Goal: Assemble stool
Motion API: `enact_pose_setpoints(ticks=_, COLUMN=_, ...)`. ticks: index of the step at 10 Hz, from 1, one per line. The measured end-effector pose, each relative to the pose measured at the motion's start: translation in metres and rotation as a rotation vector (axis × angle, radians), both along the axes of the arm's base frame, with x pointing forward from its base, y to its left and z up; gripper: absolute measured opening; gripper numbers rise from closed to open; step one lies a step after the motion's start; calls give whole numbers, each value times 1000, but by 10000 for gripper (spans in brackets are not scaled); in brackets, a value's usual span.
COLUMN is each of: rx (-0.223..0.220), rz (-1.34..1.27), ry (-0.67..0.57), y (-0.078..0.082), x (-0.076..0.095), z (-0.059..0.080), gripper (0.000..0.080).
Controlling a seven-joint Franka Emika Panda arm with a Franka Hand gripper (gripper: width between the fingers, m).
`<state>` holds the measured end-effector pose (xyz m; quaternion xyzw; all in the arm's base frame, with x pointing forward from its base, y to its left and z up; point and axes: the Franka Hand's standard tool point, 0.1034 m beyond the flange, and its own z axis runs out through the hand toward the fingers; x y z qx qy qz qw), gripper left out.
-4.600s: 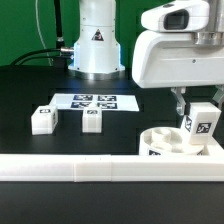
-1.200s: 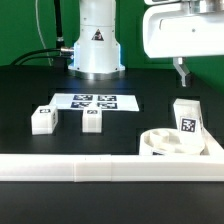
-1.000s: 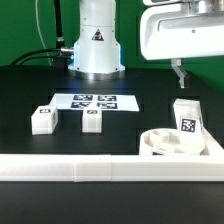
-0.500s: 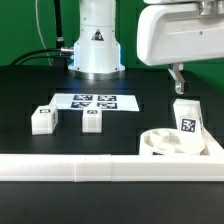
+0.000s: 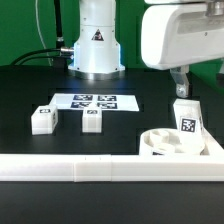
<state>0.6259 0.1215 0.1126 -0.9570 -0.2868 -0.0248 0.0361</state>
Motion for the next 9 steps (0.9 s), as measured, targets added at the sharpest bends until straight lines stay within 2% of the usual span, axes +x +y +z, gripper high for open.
enact_pose_setpoints(ticks=2, rx=-15, rz=190, ry=-21, y=3, x=-5, z=-11, gripper=649)
enact_pose_setpoints(ticks=4, rx=-23, rz=339, ry=-29, y=-2, x=-11, z=-19, gripper=649)
enact_pose_setpoints(ticks=9, rx=-28, rz=405, ry=-41, y=-8, x=-14, z=-33, gripper=649)
